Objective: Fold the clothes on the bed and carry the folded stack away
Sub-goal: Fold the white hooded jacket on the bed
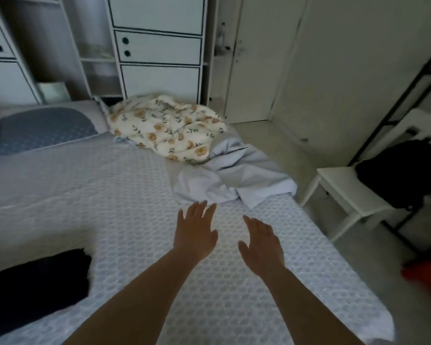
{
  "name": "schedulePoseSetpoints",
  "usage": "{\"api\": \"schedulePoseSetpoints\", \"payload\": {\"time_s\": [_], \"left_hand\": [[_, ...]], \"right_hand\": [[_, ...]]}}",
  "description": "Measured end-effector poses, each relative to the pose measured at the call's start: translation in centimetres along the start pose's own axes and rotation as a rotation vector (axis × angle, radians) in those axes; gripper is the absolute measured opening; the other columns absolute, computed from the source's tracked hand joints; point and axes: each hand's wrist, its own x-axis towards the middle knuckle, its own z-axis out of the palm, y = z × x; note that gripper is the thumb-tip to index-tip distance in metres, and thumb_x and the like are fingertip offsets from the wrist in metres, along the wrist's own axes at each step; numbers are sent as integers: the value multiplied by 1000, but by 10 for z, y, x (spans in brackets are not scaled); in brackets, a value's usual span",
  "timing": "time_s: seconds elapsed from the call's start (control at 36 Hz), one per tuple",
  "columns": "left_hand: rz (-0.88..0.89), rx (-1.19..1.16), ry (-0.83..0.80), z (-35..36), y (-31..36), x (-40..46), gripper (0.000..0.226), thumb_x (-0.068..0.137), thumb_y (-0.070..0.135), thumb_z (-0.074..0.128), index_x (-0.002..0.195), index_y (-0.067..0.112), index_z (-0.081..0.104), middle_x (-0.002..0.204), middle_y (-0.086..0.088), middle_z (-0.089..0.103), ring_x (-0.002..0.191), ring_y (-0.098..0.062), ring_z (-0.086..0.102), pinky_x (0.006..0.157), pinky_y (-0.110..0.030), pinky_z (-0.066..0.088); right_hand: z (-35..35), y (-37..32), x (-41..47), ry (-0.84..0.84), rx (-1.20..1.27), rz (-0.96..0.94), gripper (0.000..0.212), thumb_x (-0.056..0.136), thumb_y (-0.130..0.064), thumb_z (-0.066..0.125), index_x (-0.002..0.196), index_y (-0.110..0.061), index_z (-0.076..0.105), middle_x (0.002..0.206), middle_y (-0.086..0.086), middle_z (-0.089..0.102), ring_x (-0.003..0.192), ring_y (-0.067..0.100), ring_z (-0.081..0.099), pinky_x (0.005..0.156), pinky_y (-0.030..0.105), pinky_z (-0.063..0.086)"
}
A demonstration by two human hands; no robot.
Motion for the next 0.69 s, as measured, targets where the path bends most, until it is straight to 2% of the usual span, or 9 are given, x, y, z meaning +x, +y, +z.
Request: {"api": "schedulePoseSetpoints", "payload": {"time_s": [0.17,0.31,0.53,0.69], "left_hand": [[72,17,19,-5,53,37,69,94,41,45,151,28,9,159,3,7,146,-16,3,117,-47,5],[61,25,21,10,98,82,69,93,38,48,151,27,12,158,2,11,145,-17,7,117,-47,6],[-6,25,-49,64,180,157,69,94,35,48,151,26,11,159,2,10,146,-17,7,117,-47,6],[-24,88,-76,123,213,210,69,93,35,50,151,27,12,159,1,12,146,-18,8,117,-47,2]], "right_hand": [[-29,55,19,-7,2,45,65,96,-41,43,151,-27,12,156,-4,18,141,18,18,110,34,27],[-45,111,55,-7,-1,46,64,96,-39,44,151,-26,15,155,-2,21,140,20,21,109,36,29],[-45,214,139,-92,-28,-35,62,96,-37,44,150,-25,16,155,-2,21,140,20,22,110,37,27],[-17,279,211,-140,-63,-104,61,96,-35,45,149,-26,17,153,-2,25,138,20,26,108,35,29]]}}
